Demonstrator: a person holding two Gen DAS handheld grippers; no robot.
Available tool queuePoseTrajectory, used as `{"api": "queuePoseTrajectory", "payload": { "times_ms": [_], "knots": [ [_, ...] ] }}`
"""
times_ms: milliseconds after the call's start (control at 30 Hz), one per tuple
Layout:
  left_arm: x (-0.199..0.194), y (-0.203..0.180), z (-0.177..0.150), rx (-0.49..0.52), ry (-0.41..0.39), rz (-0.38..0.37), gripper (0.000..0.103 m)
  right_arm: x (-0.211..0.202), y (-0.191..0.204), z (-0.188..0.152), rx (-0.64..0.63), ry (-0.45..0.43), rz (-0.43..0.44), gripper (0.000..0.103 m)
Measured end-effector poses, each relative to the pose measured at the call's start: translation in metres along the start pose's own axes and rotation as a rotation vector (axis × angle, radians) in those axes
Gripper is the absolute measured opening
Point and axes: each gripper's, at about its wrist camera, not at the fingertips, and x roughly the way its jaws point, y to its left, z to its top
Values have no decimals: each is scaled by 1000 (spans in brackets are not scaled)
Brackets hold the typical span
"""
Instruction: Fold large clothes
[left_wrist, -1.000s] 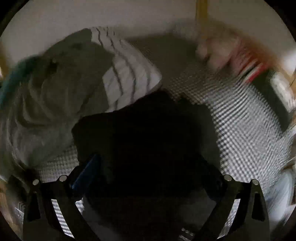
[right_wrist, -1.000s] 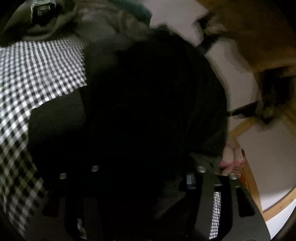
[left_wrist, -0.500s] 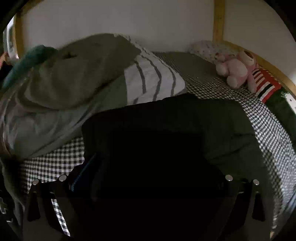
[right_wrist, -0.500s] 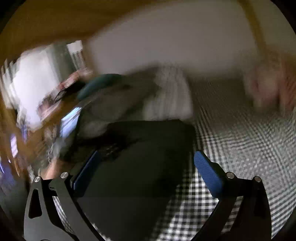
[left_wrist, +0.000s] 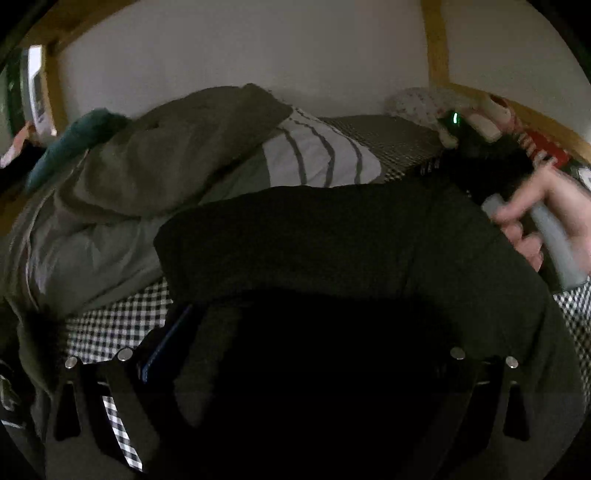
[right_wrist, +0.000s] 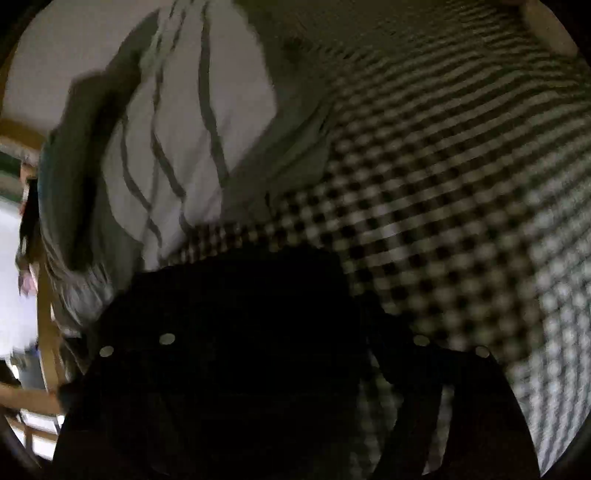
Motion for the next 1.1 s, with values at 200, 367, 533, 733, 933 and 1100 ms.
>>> {"api": "queuePoseTrajectory", "payload": {
  "times_ms": [200, 367, 533, 733, 933, 1100],
  "knots": [
    [-23, 8, 32, -59, 63, 19, 98, -87, 6, -31, -203, -226, 96, 94],
    [7, 38, 57, -133, 113, 142, 98, -139, 51, -132, -572, -147, 235, 98],
    [64, 63, 36, -244, 261, -52, 99, -94, 70, -193, -772, -199, -55, 99],
    [68, 60, 18, -238, 196, -19, 99, -58, 62, -183, -774, -140, -63, 100],
    [75, 65, 16, -262, 213, -40, 99, -59, 79, -186, -781, -160, -99, 100],
    [73, 64, 13, -259, 195, -4, 99, -113, 106, -226, -742, -161, -167, 100]
  ]
}}
